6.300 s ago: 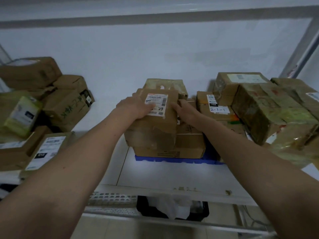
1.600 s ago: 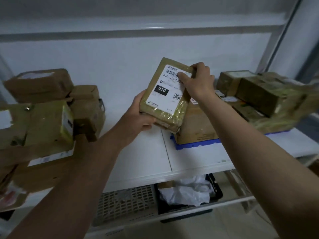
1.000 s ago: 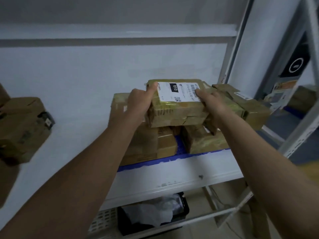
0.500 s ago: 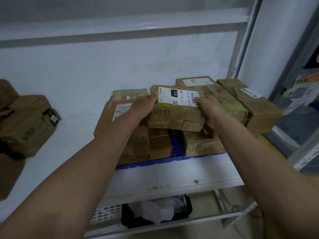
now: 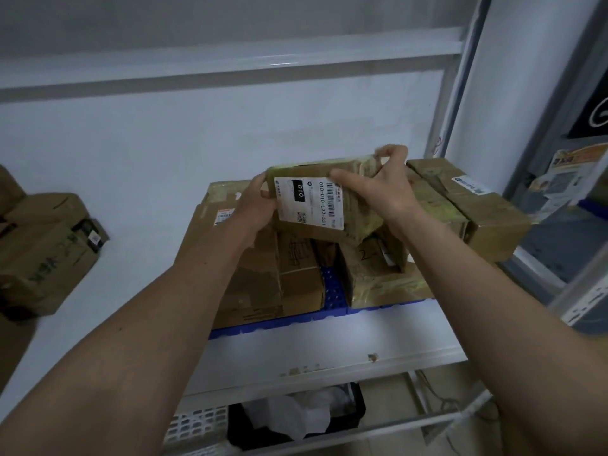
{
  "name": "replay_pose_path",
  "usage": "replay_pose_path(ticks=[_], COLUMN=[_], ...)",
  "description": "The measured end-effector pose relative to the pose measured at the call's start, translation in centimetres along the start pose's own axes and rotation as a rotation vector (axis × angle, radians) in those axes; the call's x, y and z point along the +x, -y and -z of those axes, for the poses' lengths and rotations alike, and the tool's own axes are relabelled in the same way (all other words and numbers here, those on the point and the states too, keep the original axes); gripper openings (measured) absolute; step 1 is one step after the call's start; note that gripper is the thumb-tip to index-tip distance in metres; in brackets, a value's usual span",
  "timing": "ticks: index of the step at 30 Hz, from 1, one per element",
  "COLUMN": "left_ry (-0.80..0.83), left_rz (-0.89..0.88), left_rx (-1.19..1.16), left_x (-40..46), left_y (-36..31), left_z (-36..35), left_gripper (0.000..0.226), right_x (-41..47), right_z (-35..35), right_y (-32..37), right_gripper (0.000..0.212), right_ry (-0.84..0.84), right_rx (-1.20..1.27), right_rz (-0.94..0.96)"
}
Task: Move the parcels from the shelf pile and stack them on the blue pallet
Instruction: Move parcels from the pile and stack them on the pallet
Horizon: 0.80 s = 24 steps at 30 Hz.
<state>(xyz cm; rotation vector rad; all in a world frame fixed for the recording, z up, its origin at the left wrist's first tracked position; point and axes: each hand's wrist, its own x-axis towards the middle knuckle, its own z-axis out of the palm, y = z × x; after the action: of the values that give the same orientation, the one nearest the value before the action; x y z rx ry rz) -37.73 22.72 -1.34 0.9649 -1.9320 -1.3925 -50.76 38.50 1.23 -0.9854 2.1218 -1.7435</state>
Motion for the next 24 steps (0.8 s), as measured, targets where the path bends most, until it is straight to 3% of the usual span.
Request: replay_pose_path(ticks=[2,5,8,12,15,24], left_ry=[-0.005,0.022,0.084,0.158,0.135,0.094], left_rz=[-0.018,-0.096,-0.041,-0.04,-0.098,-0.161], left_rx=[0.055,0.3,0.808,1.094,1.159,1.082], left_x=[0.4,0.8,1.2,1.0,0.4,-0.2], left_y=[0.5,1.6,2.7,4.0,4.5,5.5], left_z=[-0.2,-0.8,-0.5,-0.1,0.2,1.4], left_gripper=[0.054,0.037,0.04,0.047,0.048,0.048], right_x=[-0.3,-1.0,-2.2,-5.0,-6.5,-7.2], right_z=[-0.5,-2.1,-4.5,-8.1,-10.3,-10.6], right_y=[-0.3,-1.1,-3.0,-5.2,-6.0,-6.1], right_gripper=[0.114,0.095,0.077,0.082,0.083,0.074], right_ry=[-0.013,-0.056,-0.144,-0.338,-0.361,-0.179], right_rx=[-0.122,-0.279,-0.322,-0.38,-0.465,-0.592], right_rz=[0.0,-0.044,-0.036,0.077,0.147,0.218])
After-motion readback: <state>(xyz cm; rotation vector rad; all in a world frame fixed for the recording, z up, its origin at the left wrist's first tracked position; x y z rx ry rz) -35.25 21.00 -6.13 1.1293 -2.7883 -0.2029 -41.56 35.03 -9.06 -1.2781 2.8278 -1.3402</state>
